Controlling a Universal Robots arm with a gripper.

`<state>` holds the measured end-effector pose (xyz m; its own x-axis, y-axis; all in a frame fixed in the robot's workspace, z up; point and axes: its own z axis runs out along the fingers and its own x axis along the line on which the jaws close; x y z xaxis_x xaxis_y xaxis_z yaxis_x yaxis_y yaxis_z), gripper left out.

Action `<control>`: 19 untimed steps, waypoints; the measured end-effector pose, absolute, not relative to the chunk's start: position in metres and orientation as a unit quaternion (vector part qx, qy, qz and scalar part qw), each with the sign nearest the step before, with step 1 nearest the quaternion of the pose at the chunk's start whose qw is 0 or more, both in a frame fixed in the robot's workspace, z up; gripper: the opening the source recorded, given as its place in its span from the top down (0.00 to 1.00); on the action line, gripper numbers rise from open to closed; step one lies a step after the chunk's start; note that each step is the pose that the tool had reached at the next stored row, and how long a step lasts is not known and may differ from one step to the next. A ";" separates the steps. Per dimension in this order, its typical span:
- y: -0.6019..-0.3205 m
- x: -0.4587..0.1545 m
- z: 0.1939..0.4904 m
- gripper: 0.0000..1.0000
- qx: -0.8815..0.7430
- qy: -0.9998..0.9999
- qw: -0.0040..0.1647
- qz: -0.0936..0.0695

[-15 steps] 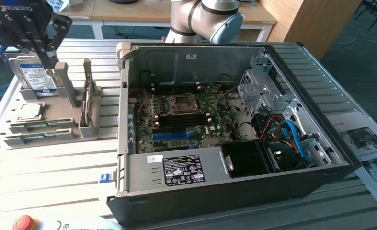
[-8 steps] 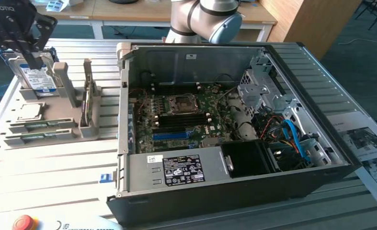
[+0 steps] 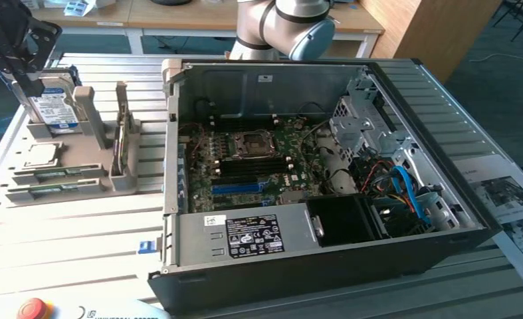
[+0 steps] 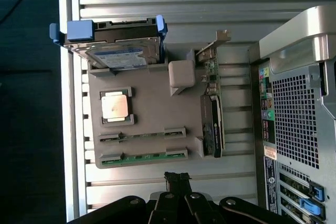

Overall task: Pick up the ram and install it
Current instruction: 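Reach for the ram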

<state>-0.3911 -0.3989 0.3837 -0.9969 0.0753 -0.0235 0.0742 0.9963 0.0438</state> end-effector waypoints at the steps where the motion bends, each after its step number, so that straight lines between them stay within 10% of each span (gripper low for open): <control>1: -0.399 -0.391 0.384 0.90 0.037 0.999 0.013 0.021; 19: -0.396 -0.395 0.384 0.90 0.037 0.999 0.013 0.021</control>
